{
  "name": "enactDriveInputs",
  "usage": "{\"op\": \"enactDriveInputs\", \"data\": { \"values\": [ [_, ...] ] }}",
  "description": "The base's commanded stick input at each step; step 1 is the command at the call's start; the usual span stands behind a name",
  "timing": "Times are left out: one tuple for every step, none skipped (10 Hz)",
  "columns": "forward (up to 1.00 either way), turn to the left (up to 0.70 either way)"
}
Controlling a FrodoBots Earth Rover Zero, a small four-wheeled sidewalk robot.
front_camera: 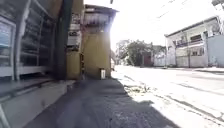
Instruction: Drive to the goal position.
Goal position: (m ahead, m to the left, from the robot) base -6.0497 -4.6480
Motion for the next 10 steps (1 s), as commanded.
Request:
{"op": "enactDriveInputs", "data": {
  "values": [
    [0.0,-1.0],
    [0.0,-1.0],
    [0.0,-1.0],
    [0.0,-1.0],
    [0.0,-1.0],
    [0.0,-1.0],
    [0.0,-1.0],
    [0.0,-1.0],
    [0.0,-1.0],
    [0.0,-1.0]
  ]
}}
